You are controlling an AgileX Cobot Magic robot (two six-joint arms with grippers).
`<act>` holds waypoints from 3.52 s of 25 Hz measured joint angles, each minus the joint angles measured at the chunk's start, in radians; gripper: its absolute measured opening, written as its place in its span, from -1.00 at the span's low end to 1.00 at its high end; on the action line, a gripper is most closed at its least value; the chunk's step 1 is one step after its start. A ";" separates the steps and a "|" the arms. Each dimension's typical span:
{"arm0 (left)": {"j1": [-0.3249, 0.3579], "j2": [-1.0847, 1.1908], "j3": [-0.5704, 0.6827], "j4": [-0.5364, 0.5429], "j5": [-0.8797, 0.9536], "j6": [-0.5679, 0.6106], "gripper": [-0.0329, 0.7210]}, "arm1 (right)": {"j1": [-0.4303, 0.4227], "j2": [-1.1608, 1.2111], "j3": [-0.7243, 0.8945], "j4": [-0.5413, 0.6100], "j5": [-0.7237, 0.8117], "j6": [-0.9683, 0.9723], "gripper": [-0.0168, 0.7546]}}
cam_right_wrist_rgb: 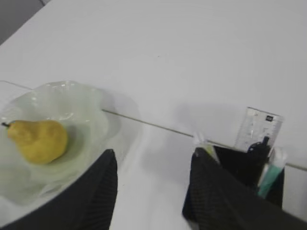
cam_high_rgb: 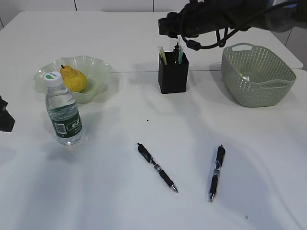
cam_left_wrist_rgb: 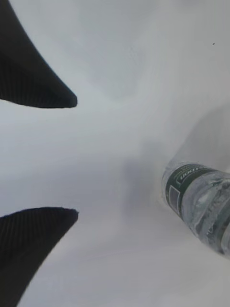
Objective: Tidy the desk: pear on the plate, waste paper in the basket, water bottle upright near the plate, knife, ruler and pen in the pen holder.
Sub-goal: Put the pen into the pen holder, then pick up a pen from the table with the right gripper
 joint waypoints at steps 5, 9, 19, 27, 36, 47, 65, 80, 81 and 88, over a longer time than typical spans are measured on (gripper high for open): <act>0.000 0.000 0.000 0.002 0.000 0.000 0.30 | 0.000 -0.109 0.000 -0.215 0.222 0.211 -0.01; 0.000 0.000 0.000 0.002 0.000 0.000 0.30 | 0.001 -0.192 0.000 -0.460 0.419 0.435 -0.01; 0.000 0.000 0.000 0.002 0.000 0.000 0.30 | 0.092 -0.254 0.056 -0.657 0.783 0.724 -0.01; 0.000 0.000 0.000 0.002 0.003 0.000 0.30 | 0.159 -0.254 0.260 -0.684 0.785 0.837 -0.01; 0.000 0.000 0.000 0.002 0.009 0.000 0.30 | 0.161 -0.353 0.603 -0.605 0.707 0.856 -0.01; 0.000 0.000 0.000 0.002 0.004 0.000 0.30 | 0.161 -0.486 0.851 -0.605 0.484 1.143 -0.01; 0.000 0.000 0.000 0.002 0.002 0.000 0.30 | 0.158 -0.433 0.851 -0.707 0.358 1.384 -0.01; 0.000 0.009 0.000 0.002 -0.003 0.000 0.30 | 0.070 -0.331 0.776 -0.699 0.411 1.326 -0.01; 0.000 0.013 0.000 0.002 -0.005 0.000 0.30 | 0.070 -0.321 0.757 -0.697 0.418 1.318 -0.01; 0.000 0.026 0.000 0.002 -0.020 0.000 0.30 | 0.070 -0.273 0.689 -0.691 0.461 1.305 -0.01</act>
